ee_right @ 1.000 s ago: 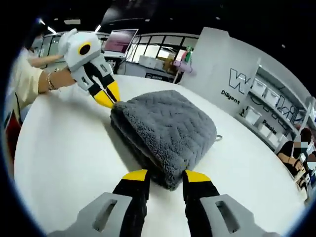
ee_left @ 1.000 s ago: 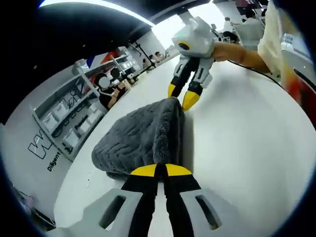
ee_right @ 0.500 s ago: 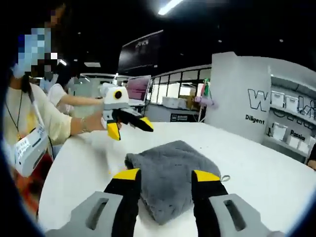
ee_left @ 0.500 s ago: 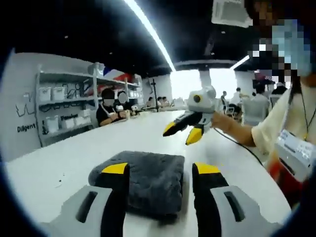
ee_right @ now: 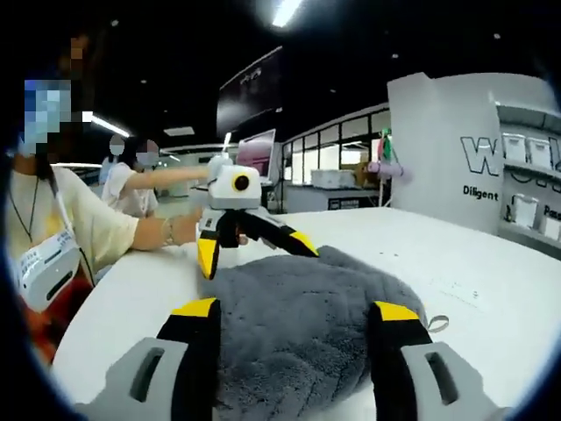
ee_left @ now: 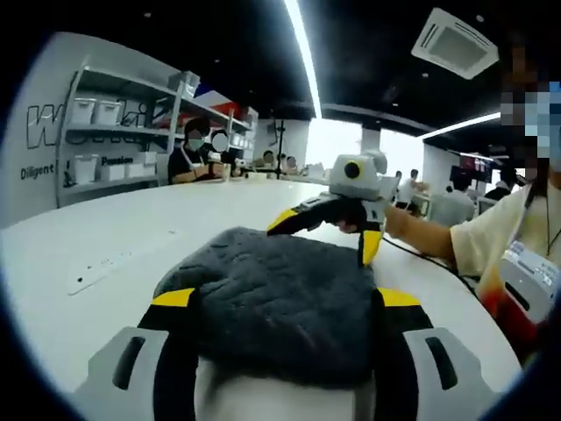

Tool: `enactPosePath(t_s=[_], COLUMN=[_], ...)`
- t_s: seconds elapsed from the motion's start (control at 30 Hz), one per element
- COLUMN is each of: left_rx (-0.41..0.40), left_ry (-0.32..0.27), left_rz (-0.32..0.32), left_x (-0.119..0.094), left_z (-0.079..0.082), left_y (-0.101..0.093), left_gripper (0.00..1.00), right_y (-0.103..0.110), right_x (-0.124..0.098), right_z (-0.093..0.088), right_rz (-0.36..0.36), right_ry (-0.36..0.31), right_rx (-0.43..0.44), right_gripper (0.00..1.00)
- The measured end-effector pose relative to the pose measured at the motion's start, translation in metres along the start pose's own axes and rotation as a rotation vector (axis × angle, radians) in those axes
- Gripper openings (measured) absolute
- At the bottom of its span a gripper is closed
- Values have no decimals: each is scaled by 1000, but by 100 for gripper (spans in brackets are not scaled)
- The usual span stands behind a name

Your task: Fold the towel on the table until its edges align and the towel forms a compact rectangular stack.

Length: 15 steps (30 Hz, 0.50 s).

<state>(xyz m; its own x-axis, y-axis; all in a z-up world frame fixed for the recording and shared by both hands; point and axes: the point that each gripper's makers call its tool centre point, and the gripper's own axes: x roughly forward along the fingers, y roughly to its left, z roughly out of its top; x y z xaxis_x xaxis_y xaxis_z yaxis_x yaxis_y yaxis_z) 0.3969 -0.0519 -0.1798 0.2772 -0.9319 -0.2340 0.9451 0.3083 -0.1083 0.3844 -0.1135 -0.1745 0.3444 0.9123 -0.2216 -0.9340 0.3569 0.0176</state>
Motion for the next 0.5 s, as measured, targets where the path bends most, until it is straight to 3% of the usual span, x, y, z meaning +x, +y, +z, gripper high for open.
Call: enactPosePath(t_s=[0.2, 0.5], left_rx=[18, 27], left_ry=[33, 2], left_rz=[-8, -9], left_x=[2, 4], left_z=[-15, -25], left_y=[8, 12], left_gripper=[70, 66], right_y=[0, -2], right_x=[-1, 1], right_z=[-12, -19], right_rz=[14, 27], right_ry=[13, -38], right_rx=[1, 13], right_gripper=[69, 69])
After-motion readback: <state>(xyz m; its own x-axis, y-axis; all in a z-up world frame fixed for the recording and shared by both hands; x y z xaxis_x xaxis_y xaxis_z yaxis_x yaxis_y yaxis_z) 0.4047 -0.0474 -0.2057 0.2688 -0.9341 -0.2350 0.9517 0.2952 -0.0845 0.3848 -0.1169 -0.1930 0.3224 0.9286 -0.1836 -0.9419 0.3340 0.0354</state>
